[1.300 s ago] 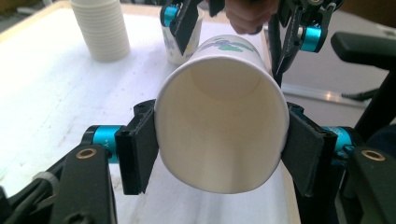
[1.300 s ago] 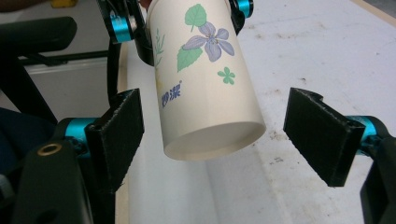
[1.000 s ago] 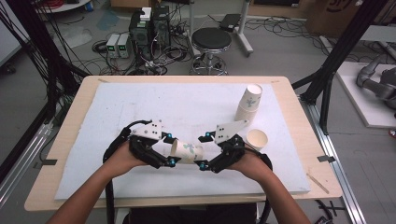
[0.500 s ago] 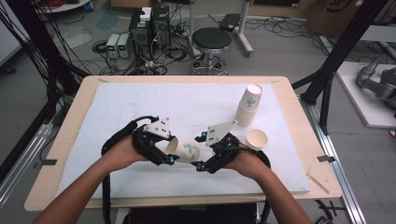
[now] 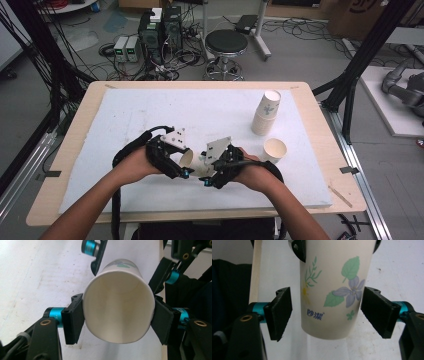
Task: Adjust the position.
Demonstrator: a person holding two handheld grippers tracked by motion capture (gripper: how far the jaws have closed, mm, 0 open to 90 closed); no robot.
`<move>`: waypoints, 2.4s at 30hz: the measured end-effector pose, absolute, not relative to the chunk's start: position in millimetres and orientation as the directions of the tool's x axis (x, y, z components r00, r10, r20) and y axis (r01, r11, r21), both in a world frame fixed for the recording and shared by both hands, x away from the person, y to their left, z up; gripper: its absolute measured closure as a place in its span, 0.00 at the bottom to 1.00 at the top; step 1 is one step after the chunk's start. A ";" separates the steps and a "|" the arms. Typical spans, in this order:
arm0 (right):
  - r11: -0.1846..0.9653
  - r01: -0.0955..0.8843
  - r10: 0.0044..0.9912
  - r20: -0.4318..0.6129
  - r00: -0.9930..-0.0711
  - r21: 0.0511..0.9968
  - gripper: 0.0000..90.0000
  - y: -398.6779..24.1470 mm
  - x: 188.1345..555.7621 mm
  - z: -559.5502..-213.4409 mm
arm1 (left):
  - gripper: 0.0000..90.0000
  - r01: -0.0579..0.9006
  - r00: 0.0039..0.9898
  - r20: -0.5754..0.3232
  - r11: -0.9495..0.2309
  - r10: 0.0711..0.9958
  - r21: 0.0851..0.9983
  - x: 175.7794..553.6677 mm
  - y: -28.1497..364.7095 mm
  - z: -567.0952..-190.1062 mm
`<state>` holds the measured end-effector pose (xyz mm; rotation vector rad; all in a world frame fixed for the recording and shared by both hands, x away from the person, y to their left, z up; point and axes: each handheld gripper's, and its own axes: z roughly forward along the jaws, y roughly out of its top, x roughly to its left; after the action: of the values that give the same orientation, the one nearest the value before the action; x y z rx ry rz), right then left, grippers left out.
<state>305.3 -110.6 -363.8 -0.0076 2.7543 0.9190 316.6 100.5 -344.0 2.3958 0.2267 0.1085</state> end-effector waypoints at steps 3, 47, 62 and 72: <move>0.816 -0.090 0.061 -0.240 -0.969 0.571 0.33 -108.0 305.2 -366.3 | 0.37 0.128 0.982 0.015 -0.728 0.187 0.673 316.7 99.2 -344.4; 0.566 0.123 0.385 -0.129 -0.914 0.815 0.42 -185.6 300.1 -392.8 | 0.20 0.224 0.894 -0.097 -0.246 0.438 0.943 313.1 162.6 -385.7; 0.409 0.132 0.483 -0.092 -0.871 0.903 0.41 -201.9 295.2 -405.2 | 0.21 0.206 0.816 -0.095 -0.134 0.570 0.969 307.8 178.0 -422.8; 0.322 0.146 0.522 -0.047 -0.852 0.936 0.41 -206.4 300.3 -403.3 | 0.21 0.198 0.795 -0.074 -0.143 0.602 0.970 306.4 190.4 -428.9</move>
<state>300.3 -206.4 -403.3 0.5964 2.2527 1.5401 306.4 190.4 -428.9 1.7114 0.6306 0.3937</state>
